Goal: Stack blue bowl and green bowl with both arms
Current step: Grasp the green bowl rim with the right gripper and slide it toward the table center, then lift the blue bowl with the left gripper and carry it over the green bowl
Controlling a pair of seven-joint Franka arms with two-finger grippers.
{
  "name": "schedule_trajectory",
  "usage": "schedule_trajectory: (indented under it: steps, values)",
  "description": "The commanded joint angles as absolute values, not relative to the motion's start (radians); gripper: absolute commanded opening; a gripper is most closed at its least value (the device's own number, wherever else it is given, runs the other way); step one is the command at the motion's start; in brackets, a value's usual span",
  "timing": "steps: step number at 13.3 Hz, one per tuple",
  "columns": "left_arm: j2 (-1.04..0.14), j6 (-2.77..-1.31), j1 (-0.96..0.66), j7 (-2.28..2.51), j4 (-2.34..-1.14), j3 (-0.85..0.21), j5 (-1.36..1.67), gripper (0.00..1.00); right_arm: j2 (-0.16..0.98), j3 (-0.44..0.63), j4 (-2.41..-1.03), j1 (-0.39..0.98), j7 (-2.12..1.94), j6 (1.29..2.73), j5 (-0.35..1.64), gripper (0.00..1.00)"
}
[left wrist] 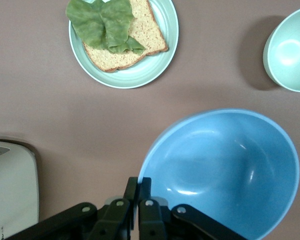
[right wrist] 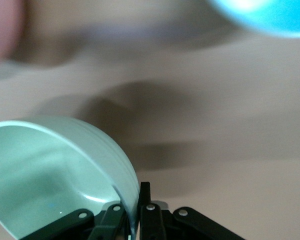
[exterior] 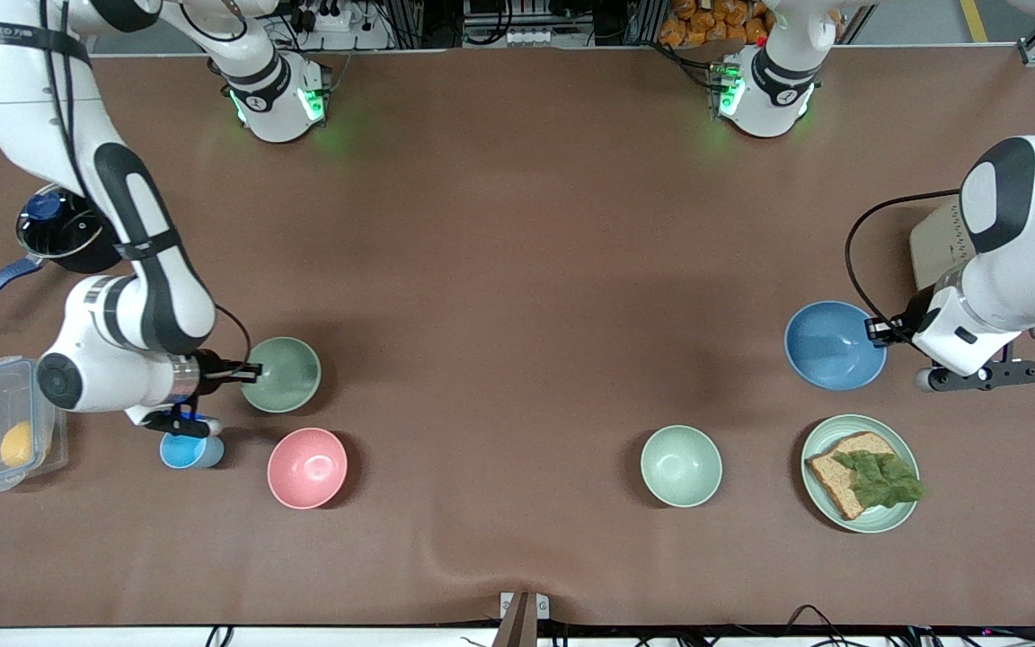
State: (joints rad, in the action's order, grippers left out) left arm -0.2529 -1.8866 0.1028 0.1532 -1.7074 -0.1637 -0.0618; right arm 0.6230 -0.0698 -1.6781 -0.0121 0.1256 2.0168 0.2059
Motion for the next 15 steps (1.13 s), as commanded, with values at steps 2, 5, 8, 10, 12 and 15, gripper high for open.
schedule_trajectory:
  steps: [2, 5, 8, 10, 12, 15]
  values:
    - [-0.278, -1.858, 0.104, 0.135, -1.666, -0.167, -0.071, 0.0, 0.601, -0.117, -1.638, 0.087, 0.259, 2.028, 0.331, 0.0]
    - [-0.279, -1.858, 0.101, 0.141, -1.664, -0.167, -0.071, 0.0, 0.623, -0.115, -1.62, 0.253, 0.478, 2.204, 0.38, 0.0]
    - [-0.305, -1.856, 0.11, 0.137, -1.678, -0.167, -0.074, 0.0, 0.678, -0.115, -1.549, 0.398, 0.697, 2.264, 0.387, 0.0]
    - [-0.311, -1.856, 0.112, 0.138, -1.677, -0.167, -0.074, 0.0, 0.707, -0.115, -1.539, 0.464, 0.799, 2.354, 0.39, 0.0]
    - [-0.313, -1.856, 0.101, 0.15, -1.677, -0.167, -0.075, 0.0, 0.75, -0.115, -1.534, 0.5, 0.876, 2.404, 0.4, 0.0]
    - [-0.325, -1.858, 0.1, 0.152, -1.671, -0.169, -0.077, 0.0, 0.785, -0.115, -1.523, 0.534, 0.916, 2.456, 0.463, 0.1]
